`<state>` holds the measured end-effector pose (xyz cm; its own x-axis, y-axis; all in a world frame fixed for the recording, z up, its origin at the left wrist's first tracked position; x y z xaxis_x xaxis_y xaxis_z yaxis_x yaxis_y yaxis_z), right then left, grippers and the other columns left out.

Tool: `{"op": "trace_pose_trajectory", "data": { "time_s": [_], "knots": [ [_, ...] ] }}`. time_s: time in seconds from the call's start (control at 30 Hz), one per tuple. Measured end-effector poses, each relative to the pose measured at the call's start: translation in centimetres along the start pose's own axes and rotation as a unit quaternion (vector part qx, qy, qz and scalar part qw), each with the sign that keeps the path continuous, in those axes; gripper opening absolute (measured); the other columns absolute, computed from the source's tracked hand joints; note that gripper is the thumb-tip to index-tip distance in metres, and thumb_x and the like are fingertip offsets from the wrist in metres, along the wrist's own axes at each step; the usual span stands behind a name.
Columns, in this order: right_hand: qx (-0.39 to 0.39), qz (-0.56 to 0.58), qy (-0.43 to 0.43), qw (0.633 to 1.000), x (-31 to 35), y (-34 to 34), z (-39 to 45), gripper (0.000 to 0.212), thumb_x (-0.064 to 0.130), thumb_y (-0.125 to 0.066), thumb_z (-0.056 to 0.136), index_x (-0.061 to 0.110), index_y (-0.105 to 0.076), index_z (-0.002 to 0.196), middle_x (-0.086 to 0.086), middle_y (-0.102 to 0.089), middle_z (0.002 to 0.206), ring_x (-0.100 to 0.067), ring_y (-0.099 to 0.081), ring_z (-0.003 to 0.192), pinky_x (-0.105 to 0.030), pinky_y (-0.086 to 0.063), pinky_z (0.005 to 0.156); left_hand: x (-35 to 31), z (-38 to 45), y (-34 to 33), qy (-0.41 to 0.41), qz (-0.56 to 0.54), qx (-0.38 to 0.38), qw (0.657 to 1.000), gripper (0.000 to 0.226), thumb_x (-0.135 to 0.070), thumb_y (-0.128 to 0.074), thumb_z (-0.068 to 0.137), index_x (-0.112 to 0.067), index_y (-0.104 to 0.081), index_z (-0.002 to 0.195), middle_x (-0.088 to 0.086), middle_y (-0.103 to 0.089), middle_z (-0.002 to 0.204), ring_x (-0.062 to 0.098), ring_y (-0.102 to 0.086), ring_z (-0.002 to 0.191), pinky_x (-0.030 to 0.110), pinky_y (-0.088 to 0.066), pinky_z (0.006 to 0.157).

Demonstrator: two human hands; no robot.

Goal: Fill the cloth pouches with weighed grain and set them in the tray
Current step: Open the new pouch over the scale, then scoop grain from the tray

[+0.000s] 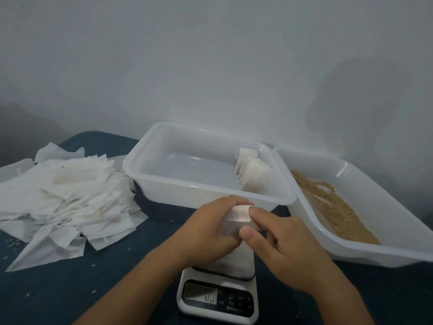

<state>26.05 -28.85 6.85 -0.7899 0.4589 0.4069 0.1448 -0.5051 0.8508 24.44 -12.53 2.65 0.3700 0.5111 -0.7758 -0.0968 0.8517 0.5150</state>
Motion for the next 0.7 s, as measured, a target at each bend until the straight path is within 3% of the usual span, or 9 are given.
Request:
{"op": "trace_pose_trajectory", "data": {
  "time_s": [0.07, 0.17, 0.27, 0.37, 0.5, 0.57, 0.63, 0.7],
  "knots": [
    [0.007, 0.002, 0.004, 1.0, -0.2, 0.1, 0.0, 0.028, 0.066, -0.042, 0.099, 0.043, -0.056, 0.093, 0.005, -0.058, 0.064, -0.019, -0.056, 0.053, -0.02, -0.037, 0.051, 0.5, 0.1, 0.1, 0.006, 0.03, 0.005, 1.0, 0.046, -0.026, -0.071, 0.091, -0.04, -0.058, 0.133, -0.023, -0.064, 0.127, -0.002, -0.057, 0.12, 0.029, -0.049, 0.105],
    [0.015, -0.002, 0.015, 1.0, -0.2, 0.1, 0.1, 0.028, 0.06, -0.047, 0.1, 0.053, -0.052, 0.074, 0.02, -0.058, 0.069, -0.012, -0.058, 0.061, -0.017, -0.037, 0.057, 0.8, 0.0, 0.1, 0.01, 0.033, 0.015, 0.999, 0.048, -0.012, -0.07, 0.089, -0.037, -0.065, 0.129, -0.021, -0.067, 0.124, -0.003, -0.058, 0.118, 0.032, -0.049, 0.105],
    [0.015, -0.02, 0.037, 0.999, 0.2, 0.3, 0.0, 0.031, 0.057, -0.05, 0.099, 0.046, -0.05, 0.07, 0.025, -0.053, 0.07, -0.01, -0.055, 0.063, -0.018, -0.038, 0.058, 0.6, 0.0, -0.3, -0.003, -0.01, 0.038, 0.999, 0.043, -0.017, -0.071, 0.088, -0.036, -0.067, 0.126, -0.022, -0.068, 0.121, 0.001, -0.061, 0.117, 0.034, -0.052, 0.1],
    [0.02, -0.048, 0.05, 0.997, 0.6, 0.9, 0.0, 0.034, 0.057, -0.05, 0.099, 0.034, -0.063, 0.078, 0.026, -0.055, 0.075, -0.009, -0.056, 0.065, -0.019, -0.041, 0.058, 0.4, -0.1, -0.9, 0.012, -0.068, 0.071, 0.995, 0.034, -0.034, -0.073, 0.088, -0.036, -0.066, 0.121, -0.015, -0.071, 0.114, 0.007, -0.066, 0.108, 0.034, -0.056, 0.092],
    [-0.029, 0.017, 0.032, 0.999, 0.8, 3.1, -0.4, 0.036, 0.062, -0.049, 0.1, 0.038, -0.075, 0.103, 0.025, -0.069, 0.08, -0.007, -0.065, 0.058, -0.017, -0.048, 0.054, 0.6, 0.1, -1.3, 0.04, -0.107, 0.048, 0.992, 0.012, -0.035, -0.071, 0.087, -0.038, -0.067, 0.097, -0.015, -0.069, 0.088, 0.0, -0.063, 0.078, 0.02, -0.049, 0.07],
    [-0.128, 0.036, -0.011, 0.991, -0.4, 5.3, -0.7, 0.035, 0.067, -0.048, 0.098, 0.044, -0.073, 0.106, 0.028, -0.07, 0.077, -0.004, -0.066, 0.052, -0.013, -0.048, 0.053, 0.8, 0.1, -1.3, 0.05, -0.114, 0.034, 0.992, 0.014, -0.035, -0.072, 0.084, -0.042, -0.065, 0.094, -0.018, -0.067, 0.084, -0.003, -0.06, 0.073, 0.012, -0.045, 0.065],
    [-0.233, 0.017, -0.105, 0.967, -3.8, 7.8, -0.8, 0.019, 0.059, -0.058, 0.097, 0.047, -0.072, 0.099, 0.023, -0.073, 0.08, -0.002, -0.069, 0.059, -0.012, -0.049, 0.058, 1.1, 0.1, -1.1, 0.06, -0.123, 0.02, 0.99, 0.015, -0.04, -0.073, 0.082, -0.046, -0.063, 0.092, -0.021, -0.065, 0.084, -0.005, -0.059, 0.073, 0.01, -0.044, 0.065],
    [-0.244, -0.059, -0.236, 0.939, -8.8, 9.9, -0.7, 0.009, 0.048, -0.062, 0.097, 0.043, -0.07, 0.099, 0.017, -0.076, 0.094, -0.003, -0.069, 0.075, -0.019, -0.048, 0.065, 1.4, 0.1, -0.9, 0.071, -0.128, 0.001, 0.989, 0.02, -0.049, -0.073, 0.078, -0.047, -0.062, 0.095, -0.02, -0.066, 0.088, -0.003, -0.062, 0.078, 0.011, -0.045, 0.068]
  ]
}}
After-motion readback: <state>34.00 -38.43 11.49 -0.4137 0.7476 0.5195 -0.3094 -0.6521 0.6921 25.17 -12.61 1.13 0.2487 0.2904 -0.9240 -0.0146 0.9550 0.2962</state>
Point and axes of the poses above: each hand's wrist, its own z-axis towards the middle knuckle, its own y-axis out of the back of the hand, x = y × z, the point moved 4 cm from there along z, towards the middle knuckle
